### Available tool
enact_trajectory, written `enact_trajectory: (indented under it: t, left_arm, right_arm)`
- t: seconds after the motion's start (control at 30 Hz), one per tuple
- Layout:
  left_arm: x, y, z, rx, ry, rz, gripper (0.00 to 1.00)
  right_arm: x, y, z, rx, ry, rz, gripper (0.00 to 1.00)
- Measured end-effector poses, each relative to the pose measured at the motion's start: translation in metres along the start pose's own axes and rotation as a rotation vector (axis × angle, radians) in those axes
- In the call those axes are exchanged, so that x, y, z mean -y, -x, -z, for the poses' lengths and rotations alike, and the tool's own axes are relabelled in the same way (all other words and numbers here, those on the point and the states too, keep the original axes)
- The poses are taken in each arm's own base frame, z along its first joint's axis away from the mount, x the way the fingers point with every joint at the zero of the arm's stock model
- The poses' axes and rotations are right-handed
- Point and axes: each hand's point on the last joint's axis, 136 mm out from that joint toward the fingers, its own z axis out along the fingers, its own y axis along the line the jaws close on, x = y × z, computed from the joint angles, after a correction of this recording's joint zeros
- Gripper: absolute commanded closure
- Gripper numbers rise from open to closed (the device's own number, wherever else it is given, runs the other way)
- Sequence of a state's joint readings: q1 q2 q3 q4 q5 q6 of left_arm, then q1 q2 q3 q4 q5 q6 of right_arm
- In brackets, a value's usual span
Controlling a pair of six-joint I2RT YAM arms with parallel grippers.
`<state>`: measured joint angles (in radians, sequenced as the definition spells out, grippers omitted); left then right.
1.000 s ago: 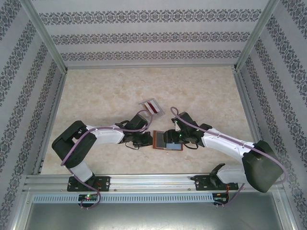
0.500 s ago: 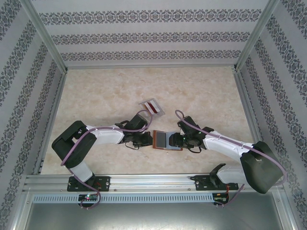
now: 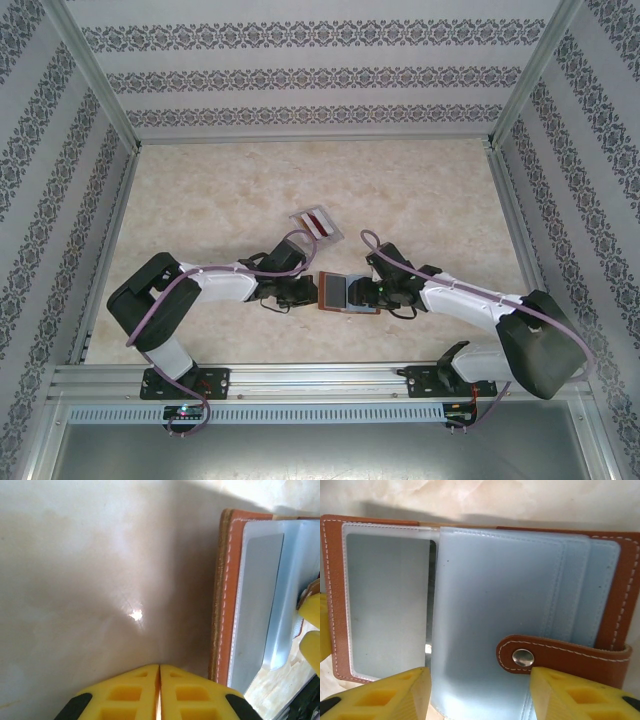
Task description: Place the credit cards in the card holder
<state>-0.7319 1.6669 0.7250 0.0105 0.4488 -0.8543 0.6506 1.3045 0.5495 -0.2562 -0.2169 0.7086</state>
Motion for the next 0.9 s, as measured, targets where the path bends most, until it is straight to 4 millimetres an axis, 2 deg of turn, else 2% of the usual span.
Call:
enact_trajectory:
  t: [0.2, 0.37, 0.5, 0.63, 0.9]
  left_arm:
    - [0.0, 0.0, 0.0, 0.004, -0.009, 0.008, 0.91]
    - [0.0, 0.0, 0.0, 0.006, -0.012, 0.01, 0.91]
    - [0.0, 0.0, 0.0, 0.007, -0.014, 0.01, 0.91]
    - [0.0, -0.001, 0.0, 0.006, -0.016, 0.01, 0.92]
    - [0.0, -0.001, 0.0, 0.006, -0.017, 0.009, 0.92]
  right_arm:
    - [-0.001, 0.001, -0.002, 0.003, 0.004, 0.0, 0.53]
    - [-0.003, 0.004, -0.006, 0.007, 0.008, -0.019, 0.53]
    - [-0.014, 0.008, -0.011, 0.009, 0.056, -0.035, 0.53]
    - [-0.023, 0.007, -0.012, 0.003, 0.092, -0.042, 0.57]
    - [-0.029, 0.007, -0.016, -0.007, 0.121, -0.061, 0.69]
